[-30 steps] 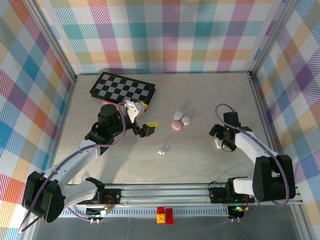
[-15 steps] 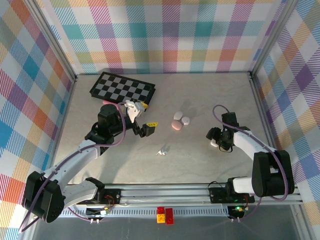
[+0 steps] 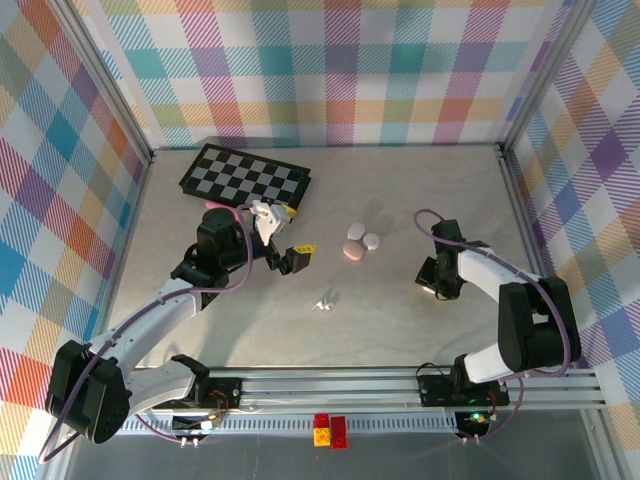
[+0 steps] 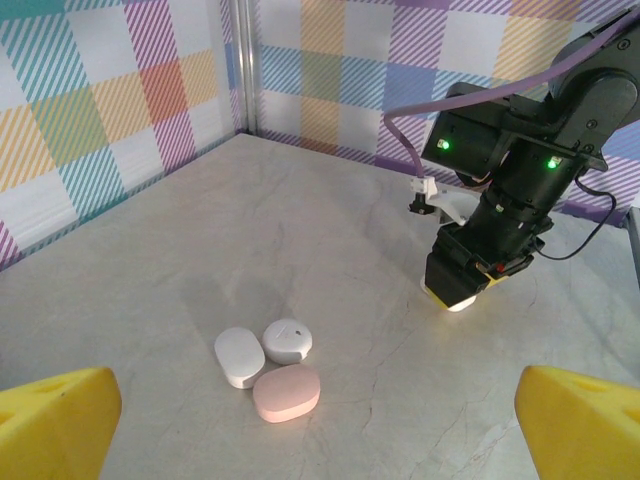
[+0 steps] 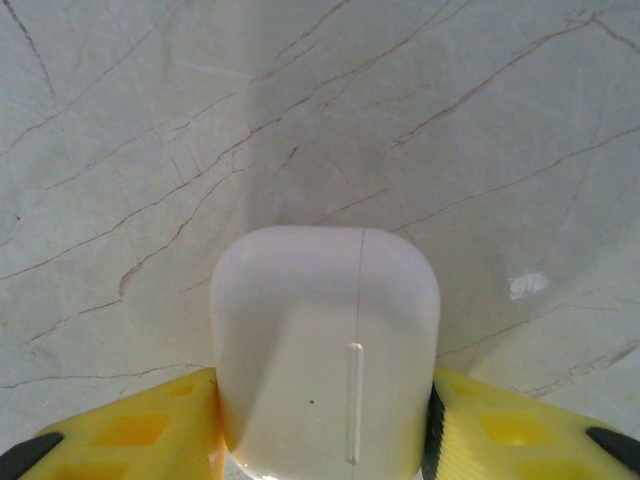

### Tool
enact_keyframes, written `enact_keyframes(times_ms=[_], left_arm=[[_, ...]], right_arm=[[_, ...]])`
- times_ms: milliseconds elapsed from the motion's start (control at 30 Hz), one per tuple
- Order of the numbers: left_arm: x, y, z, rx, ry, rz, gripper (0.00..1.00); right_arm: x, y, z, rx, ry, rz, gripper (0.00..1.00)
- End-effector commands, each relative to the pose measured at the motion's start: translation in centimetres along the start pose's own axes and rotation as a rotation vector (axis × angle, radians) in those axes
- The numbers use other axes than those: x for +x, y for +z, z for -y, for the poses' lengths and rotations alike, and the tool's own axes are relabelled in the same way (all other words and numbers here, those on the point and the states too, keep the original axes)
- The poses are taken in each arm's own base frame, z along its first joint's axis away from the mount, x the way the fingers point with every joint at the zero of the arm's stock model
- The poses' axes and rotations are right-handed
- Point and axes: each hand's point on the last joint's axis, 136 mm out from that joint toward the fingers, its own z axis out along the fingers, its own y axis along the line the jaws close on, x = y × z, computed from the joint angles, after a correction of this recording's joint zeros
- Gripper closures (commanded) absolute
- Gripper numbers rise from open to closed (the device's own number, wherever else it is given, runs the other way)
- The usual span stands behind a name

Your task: Insert wireless bluetooth earbuds into charging case

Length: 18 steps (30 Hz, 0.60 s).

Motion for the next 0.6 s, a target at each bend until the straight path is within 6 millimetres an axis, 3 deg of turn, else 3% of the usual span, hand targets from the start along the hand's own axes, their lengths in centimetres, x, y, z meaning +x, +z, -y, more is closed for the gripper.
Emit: enact_keyframes(times_ms=[0,267,467,567], left_arm=[[-1.1,-0.3,-0.3,-0.022,0.029,0.027,0.00],[-0.8,-0.5,-0.2,-0.027,0.025,0.017,0.00],[-0.6,-0.6,-0.3,-0.037,0.023,0.008,0.00],[-0.5,-0.6,-0.8,-0.063,-0.010,-0.007,0.00]], right_arm=[[0.9,0.6,0.5,0.045,-0.013,-0.048,0.51],[1.2,1.2,0.6,0.076,-0.037,-0.095,0.45],[1.2,1.4,0.6,0.086,-0.038,-0.101,0.55],[0.5,0.4,-0.2,0.041,-0.061,-0.046,0.57]])
